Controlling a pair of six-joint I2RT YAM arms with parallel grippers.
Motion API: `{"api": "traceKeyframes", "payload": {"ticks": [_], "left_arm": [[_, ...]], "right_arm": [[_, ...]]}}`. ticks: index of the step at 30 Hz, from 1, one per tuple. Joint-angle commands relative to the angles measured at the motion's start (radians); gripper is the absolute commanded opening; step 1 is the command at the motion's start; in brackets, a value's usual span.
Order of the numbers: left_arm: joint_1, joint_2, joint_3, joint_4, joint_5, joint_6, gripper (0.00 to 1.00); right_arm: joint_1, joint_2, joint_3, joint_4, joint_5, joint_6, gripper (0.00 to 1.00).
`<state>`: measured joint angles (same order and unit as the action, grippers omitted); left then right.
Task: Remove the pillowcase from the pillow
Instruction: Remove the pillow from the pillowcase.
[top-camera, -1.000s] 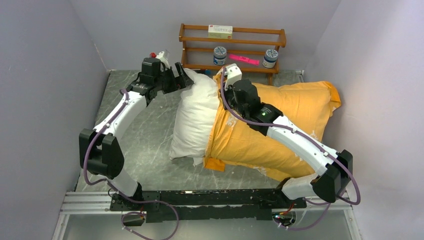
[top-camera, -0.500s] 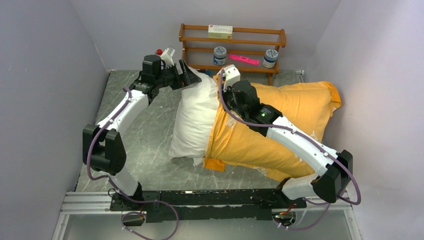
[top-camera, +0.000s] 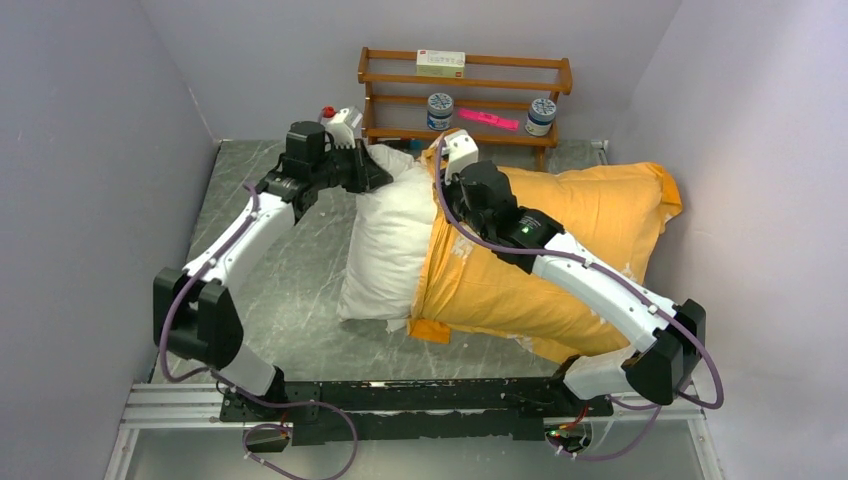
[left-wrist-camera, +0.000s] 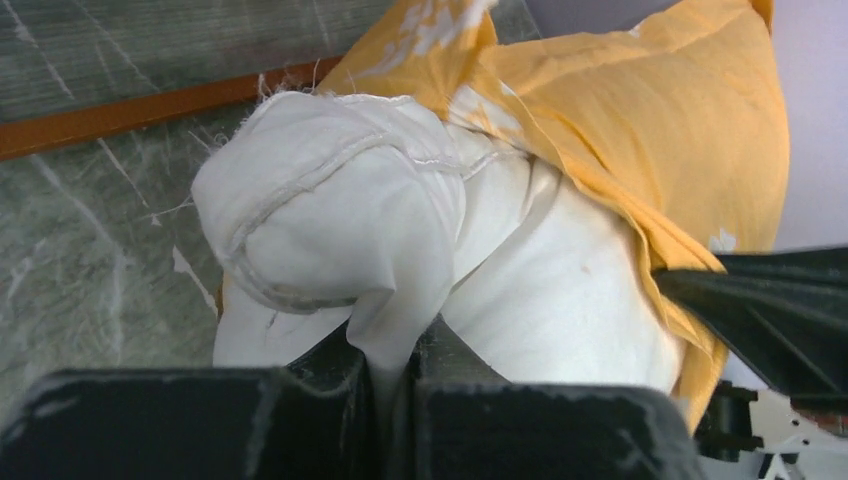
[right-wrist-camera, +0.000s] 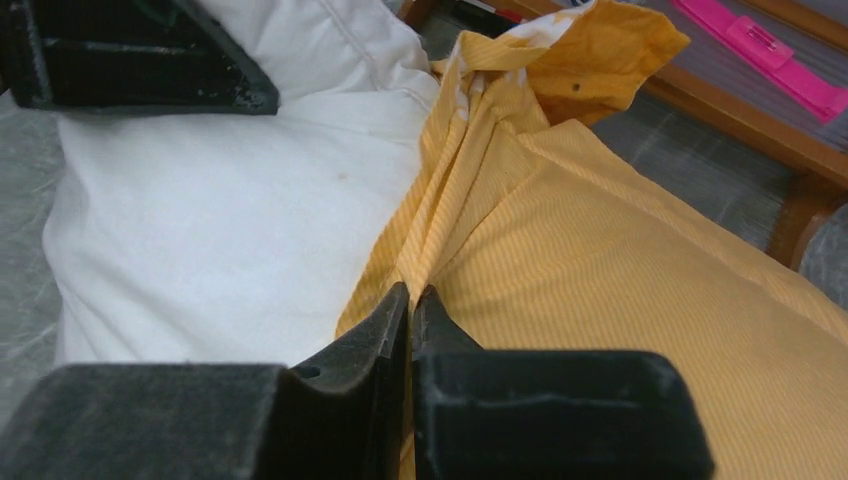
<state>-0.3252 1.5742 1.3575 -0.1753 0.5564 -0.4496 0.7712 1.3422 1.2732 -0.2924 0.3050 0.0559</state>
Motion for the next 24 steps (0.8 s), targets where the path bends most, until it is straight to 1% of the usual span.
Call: {"api": "traceKeyframes", "payload": {"ticks": [1,2,3,5,9,12,16,19,21,24], "left_arm": [[-0.018,-0.16,-0.065,0.006,0.021,0.114,0.05],[-0.018,-0.183,-0.08,0.01,0.019,0.125,0.05],[-0.021,-0.202,-0.092,0.009,0.013,0.135,0.05],[-0.028,-0.242,-0.116,0.011,-0.002,0.158,0.05],[-0.044,-0.304,-0.154,0.005,-0.021,0.19,0.05],[-0.054,-0.348,-0.187,-0.002,-0.03,0.207,0.05],[-0.062,-0.406,-0.222,-0.015,-0.048,0.218,0.05],[-0.064,-0.434,-0.244,-0.025,-0.054,0.215,0.05],[-0.067,-0.448,-0.255,-0.025,-0.045,0.211,0.05],[-0.068,-0.47,-0.261,-0.043,-0.062,0.21,0.05]], "right_arm": [[0.01,0.003,0.093,-0.003,0.003,0.018,0.16],[0.01,0.004,0.107,-0.004,0.003,0.02,0.28],[0.011,0.008,0.116,-0.004,0.004,0.024,0.36],[0.011,0.017,0.143,-0.008,0.01,0.035,0.48],[0.01,0.065,0.216,-0.04,0.015,0.059,0.68],[0.01,0.124,0.284,-0.081,0.016,0.083,0.78],[0.01,0.21,0.372,-0.147,0.018,0.143,0.85],[0.01,0.282,0.419,-0.189,0.027,0.182,0.86],[0.01,0.305,0.421,-0.191,0.047,0.196,0.86],[0.01,0.315,0.393,-0.176,0.039,0.2,0.8]]}}
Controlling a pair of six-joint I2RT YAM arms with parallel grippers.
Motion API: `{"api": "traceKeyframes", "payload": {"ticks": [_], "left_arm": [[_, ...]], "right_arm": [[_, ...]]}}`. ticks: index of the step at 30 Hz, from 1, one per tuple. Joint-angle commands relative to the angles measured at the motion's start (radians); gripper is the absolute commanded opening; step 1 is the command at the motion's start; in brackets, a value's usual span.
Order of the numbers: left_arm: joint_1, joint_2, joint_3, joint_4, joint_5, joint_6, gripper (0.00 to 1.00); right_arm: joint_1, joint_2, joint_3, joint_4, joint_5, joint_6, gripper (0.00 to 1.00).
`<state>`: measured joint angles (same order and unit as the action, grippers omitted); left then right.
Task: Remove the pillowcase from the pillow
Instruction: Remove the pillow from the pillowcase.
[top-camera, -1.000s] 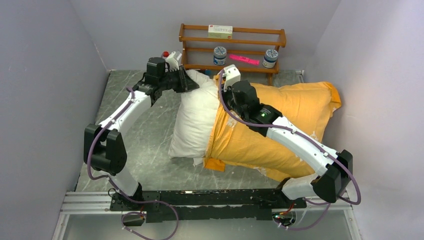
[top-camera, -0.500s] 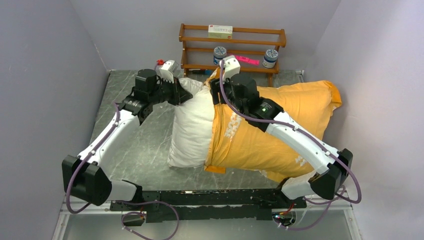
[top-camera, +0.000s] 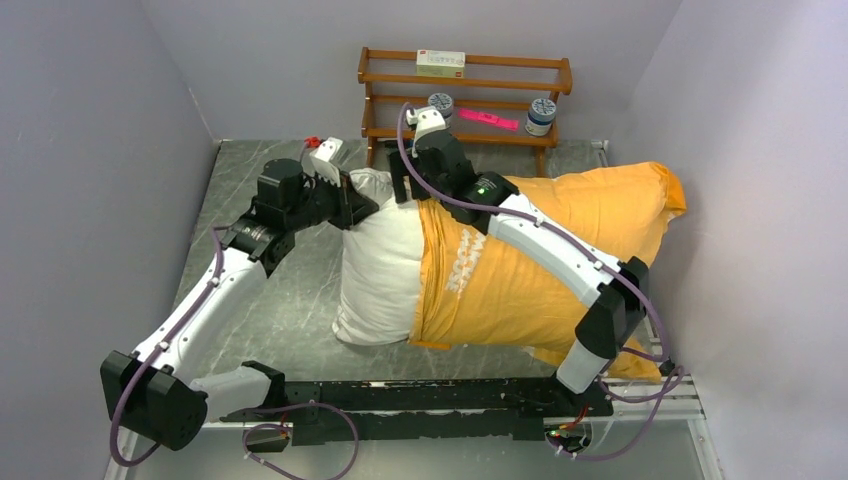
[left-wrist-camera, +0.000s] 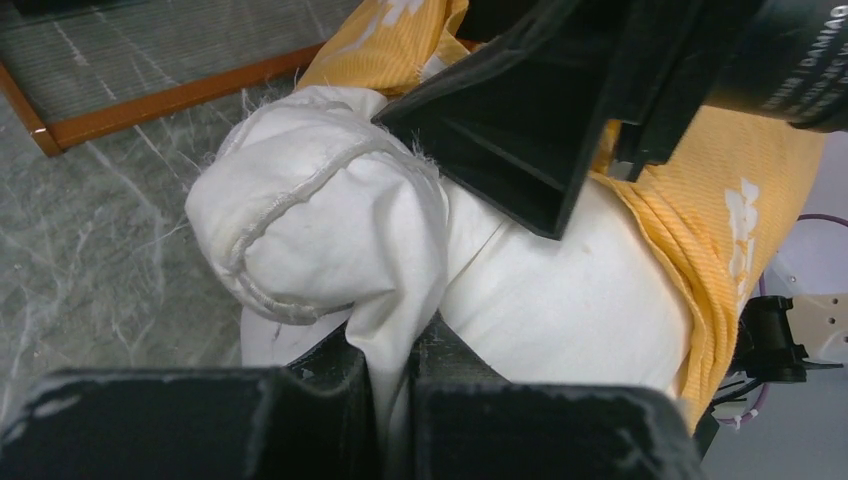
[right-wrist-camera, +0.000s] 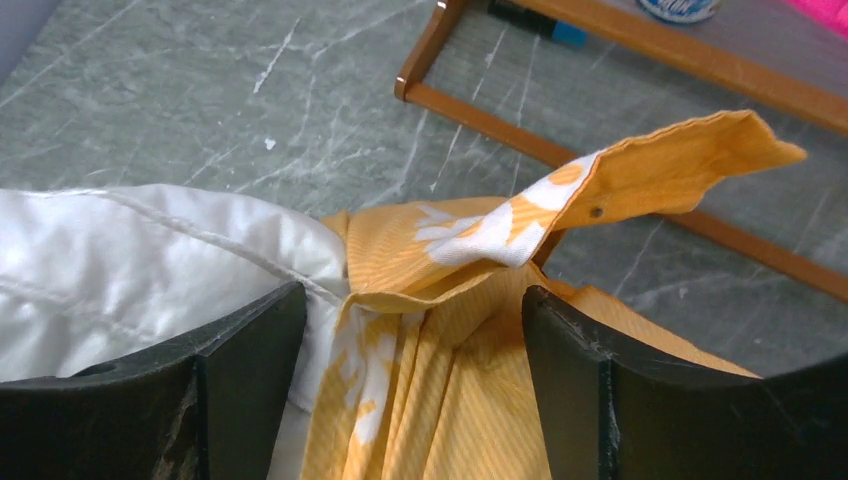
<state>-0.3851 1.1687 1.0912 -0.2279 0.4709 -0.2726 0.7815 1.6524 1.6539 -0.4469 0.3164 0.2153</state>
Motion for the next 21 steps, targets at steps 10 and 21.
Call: {"api": "traceKeyframes", "payload": {"ticks": [10,21], "left_arm": [[-0.008,-0.146,0.013,-0.108,-0.15,0.015,0.05],[-0.008,-0.211,0.07,-0.366,-0.441,-0.015,0.05]], "right_arm": [[-0.063,-0.028,-0.048,-0.04,0.058,0.003,0.24],[-0.179,-0.033,-0.031,-0.063,0.074,-0.046,0.0]]}}
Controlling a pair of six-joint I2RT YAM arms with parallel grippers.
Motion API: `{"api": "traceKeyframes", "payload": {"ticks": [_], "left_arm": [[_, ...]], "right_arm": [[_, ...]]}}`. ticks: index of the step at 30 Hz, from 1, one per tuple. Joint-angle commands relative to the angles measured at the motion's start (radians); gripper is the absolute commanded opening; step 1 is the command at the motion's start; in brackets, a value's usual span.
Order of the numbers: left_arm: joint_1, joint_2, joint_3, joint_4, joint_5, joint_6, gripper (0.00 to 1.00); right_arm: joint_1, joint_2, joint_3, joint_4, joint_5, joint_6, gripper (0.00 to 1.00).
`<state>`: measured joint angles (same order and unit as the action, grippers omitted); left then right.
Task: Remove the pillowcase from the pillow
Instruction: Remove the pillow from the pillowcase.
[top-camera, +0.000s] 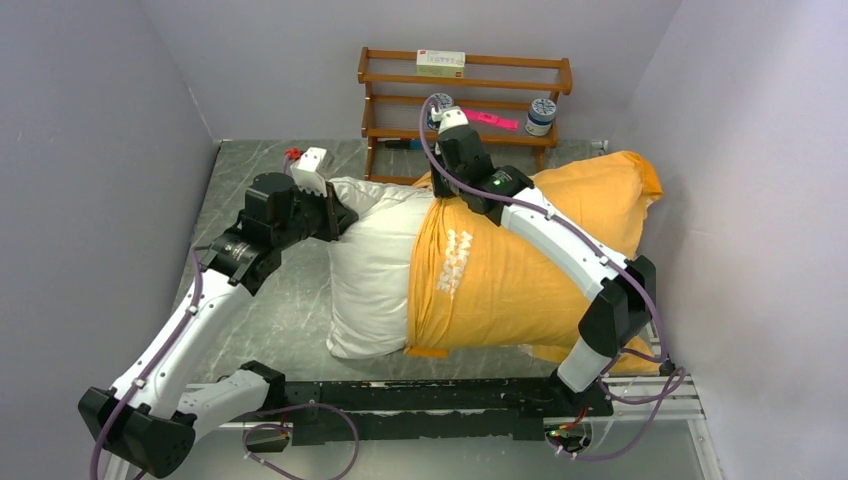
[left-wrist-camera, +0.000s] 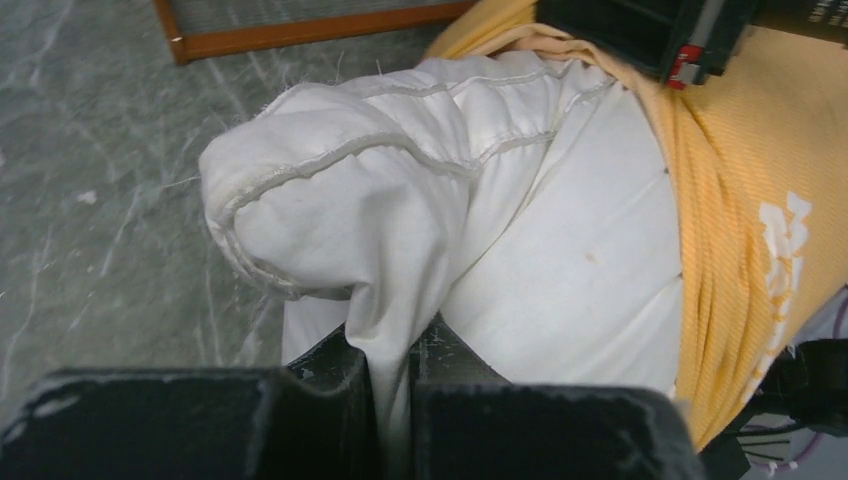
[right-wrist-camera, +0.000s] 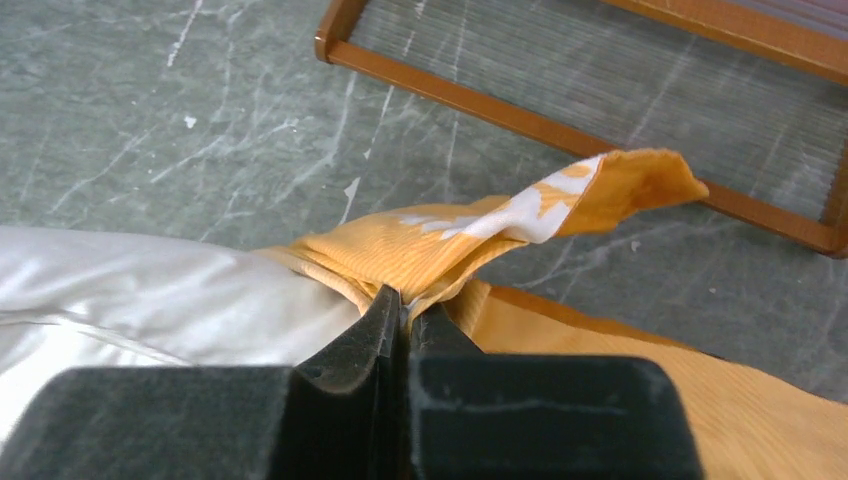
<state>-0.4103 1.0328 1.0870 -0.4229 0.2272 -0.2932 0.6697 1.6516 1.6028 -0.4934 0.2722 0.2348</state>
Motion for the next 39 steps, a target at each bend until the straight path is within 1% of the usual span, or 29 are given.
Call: {"api": "traceKeyframes", "payload": {"ticks": [1,3,8,11,13,15,18,21,24,28,29,31,32,34,39], "left_arm": [[0.018,-0.077,0.087,-0.201,-0.22,0.003,0.05],[0.018,-0.073,0.112,-0.269,-0.288,-0.001,0.05],[0.023,-0.067,0.155,-0.372,-0.468,-0.014,0.05],[0.033,-0.062,0.167,-0.4,-0.582,-0.01,0.05],[0.046,-0.056,0.162,-0.384,-0.65,0.007,0.05],[0.059,-0.032,0.162,-0.349,-0.656,0.018,0.05],[0.069,0.028,0.173,-0.259,-0.602,0.022,0.05],[0.073,0.113,0.216,-0.188,-0.547,0.018,0.05],[0.074,0.186,0.24,-0.118,-0.514,0.003,0.05],[0.077,0.244,0.234,-0.013,-0.496,-0.019,0.05],[0.077,0.256,0.243,-0.006,-0.485,-0.021,0.06],[0.077,0.274,0.259,-0.003,-0.459,-0.024,0.13],[0.077,0.274,0.265,-0.001,-0.449,-0.023,0.17],[0.077,0.264,0.267,-0.001,-0.435,-0.014,0.26],[0.077,0.202,0.255,-0.033,-0.42,0.016,0.5]], "right_arm": [[-0.072,-0.027,0.026,-0.016,0.128,-0.069,0.0],[-0.08,-0.011,0.039,-0.016,0.145,-0.074,0.0],[-0.103,0.034,0.083,-0.005,0.17,-0.095,0.0],[-0.111,0.085,0.147,-0.016,0.177,-0.104,0.0],[-0.111,0.107,0.173,-0.002,0.167,-0.11,0.0],[-0.111,0.136,0.212,0.001,0.148,-0.111,0.0],[-0.112,0.192,0.281,0.003,0.113,-0.121,0.0],[-0.111,0.252,0.348,0.001,0.092,-0.134,0.0],[-0.112,0.288,0.357,0.037,0.07,-0.143,0.0],[-0.11,0.305,0.381,0.026,0.015,-0.115,0.0],[-0.111,0.294,0.371,0.035,0.004,-0.109,0.05],[-0.111,0.262,0.341,0.054,-0.014,-0.106,0.16],[-0.11,0.237,0.326,0.059,-0.019,-0.107,0.22],[-0.11,0.195,0.295,0.059,-0.034,-0.109,0.31],[-0.097,0.061,0.176,0.08,-0.061,-0.09,0.45]]}}
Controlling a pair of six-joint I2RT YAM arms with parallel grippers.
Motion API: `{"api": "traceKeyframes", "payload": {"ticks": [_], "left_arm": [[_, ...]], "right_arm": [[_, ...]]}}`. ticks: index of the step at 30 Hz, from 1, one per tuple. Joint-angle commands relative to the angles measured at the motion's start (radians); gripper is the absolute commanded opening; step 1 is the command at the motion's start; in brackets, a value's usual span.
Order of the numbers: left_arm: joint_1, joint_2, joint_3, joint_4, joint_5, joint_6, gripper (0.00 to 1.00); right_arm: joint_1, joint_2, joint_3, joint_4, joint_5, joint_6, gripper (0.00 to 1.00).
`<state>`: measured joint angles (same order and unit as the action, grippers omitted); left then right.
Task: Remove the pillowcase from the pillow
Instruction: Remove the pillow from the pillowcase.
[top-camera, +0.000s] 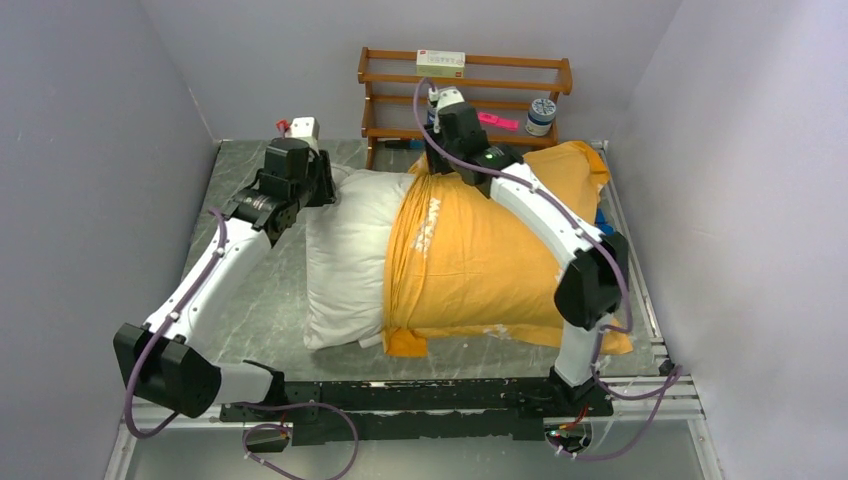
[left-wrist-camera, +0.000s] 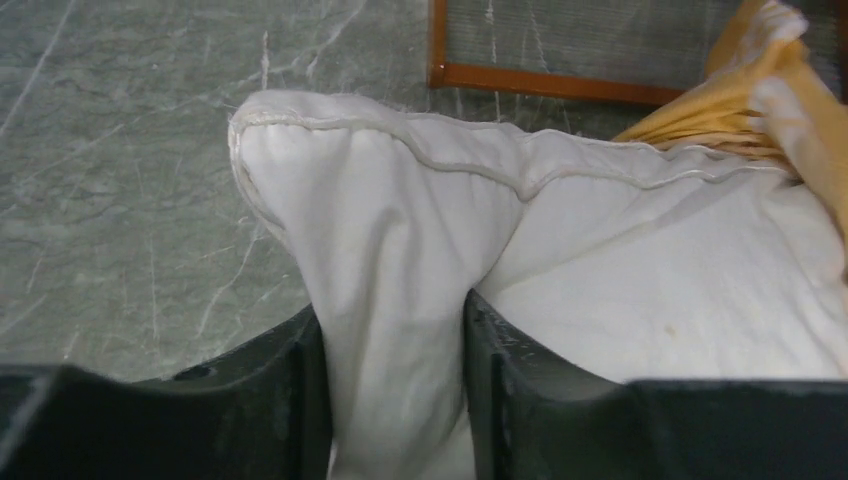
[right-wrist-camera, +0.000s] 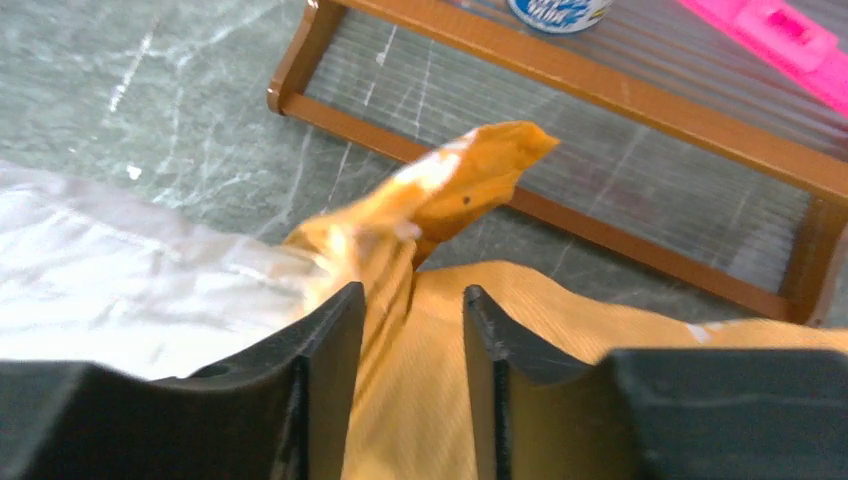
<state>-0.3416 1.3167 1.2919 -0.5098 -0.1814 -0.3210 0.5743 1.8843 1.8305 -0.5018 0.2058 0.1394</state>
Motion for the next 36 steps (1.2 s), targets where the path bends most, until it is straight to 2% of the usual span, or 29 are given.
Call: {"api": "traceKeyframes", "payload": {"ticks": [1,5,12,16,21,24,29,32,36], "left_arm": [[0.009,-0.099,0.044,0.046,-0.007,0.049,0.55],[0.009,-0.193,0.006,0.011,0.024,0.066,0.75],[0.009,-0.355,-0.061,-0.078,0.142,0.105,0.92],[0.009,-0.443,-0.118,-0.141,0.228,0.11,0.96],[0.009,-0.567,-0.234,-0.174,0.374,0.082,0.96],[0.009,-0.644,-0.31,-0.167,0.413,0.038,0.96],[0.009,-0.698,-0.384,-0.193,0.452,-0.013,0.97],[0.009,-0.702,-0.413,-0.214,0.466,-0.015,0.96],[0.009,-0.718,-0.482,-0.171,0.506,-0.048,0.97]], "right_arm": [[0.002,-0.197,-0.077,0.095,0.004,0.01,0.49],[0.032,-0.302,-0.162,0.096,0.003,0.029,0.67],[0.169,-0.471,-0.346,0.083,0.097,0.06,0.8],[0.278,-0.557,-0.461,0.067,0.176,0.11,0.82],[0.449,-0.608,-0.56,0.04,0.276,0.224,0.86],[0.588,-0.62,-0.608,0.044,0.379,0.295,0.87],[0.745,-0.617,-0.669,0.041,0.498,0.421,0.87],[0.795,-0.597,-0.697,0.051,0.519,0.462,0.87],[0.799,-0.57,-0.752,0.119,0.509,0.462,0.87]]}}
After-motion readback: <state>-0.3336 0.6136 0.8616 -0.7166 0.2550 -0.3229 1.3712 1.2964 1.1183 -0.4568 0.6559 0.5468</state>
